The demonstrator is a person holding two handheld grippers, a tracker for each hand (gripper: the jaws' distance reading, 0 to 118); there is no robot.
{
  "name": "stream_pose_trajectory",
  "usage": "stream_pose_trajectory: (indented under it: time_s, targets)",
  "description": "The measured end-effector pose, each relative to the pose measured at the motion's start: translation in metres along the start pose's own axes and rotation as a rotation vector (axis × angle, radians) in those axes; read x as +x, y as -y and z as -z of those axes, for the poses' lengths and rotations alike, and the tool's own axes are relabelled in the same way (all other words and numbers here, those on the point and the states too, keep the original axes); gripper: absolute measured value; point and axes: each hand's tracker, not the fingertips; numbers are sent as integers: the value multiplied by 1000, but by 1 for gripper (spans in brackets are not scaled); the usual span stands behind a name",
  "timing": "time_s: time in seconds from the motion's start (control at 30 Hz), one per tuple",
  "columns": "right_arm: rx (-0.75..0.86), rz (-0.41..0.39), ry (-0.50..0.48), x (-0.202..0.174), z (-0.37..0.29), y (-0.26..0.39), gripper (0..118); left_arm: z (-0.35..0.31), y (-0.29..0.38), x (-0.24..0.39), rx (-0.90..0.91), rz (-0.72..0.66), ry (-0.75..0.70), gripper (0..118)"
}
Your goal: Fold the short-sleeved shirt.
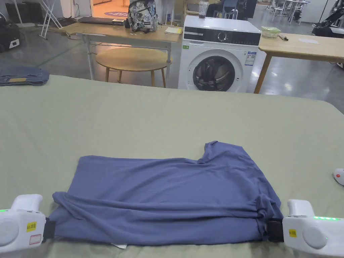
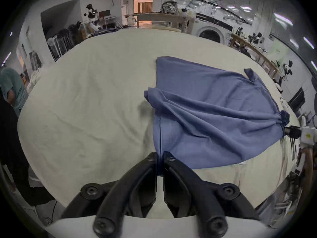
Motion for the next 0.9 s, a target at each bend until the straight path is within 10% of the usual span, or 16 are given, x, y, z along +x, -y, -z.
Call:
stream_pose_trajectory:
  time_s: [0.1, 0.23, 0.9]
  targets:
    - [-67, 29, -51, 2, 20, 5, 67, 3, 7, 1, -9, 0, 0, 0]
    - [-17, -2, -27, -8, 10, 7, 7, 5, 12, 4, -18, -12, 4, 0]
    - [142, -5, -50, -14, -87, -8, 1, -53, -14, -1, 134, -28, 75, 0]
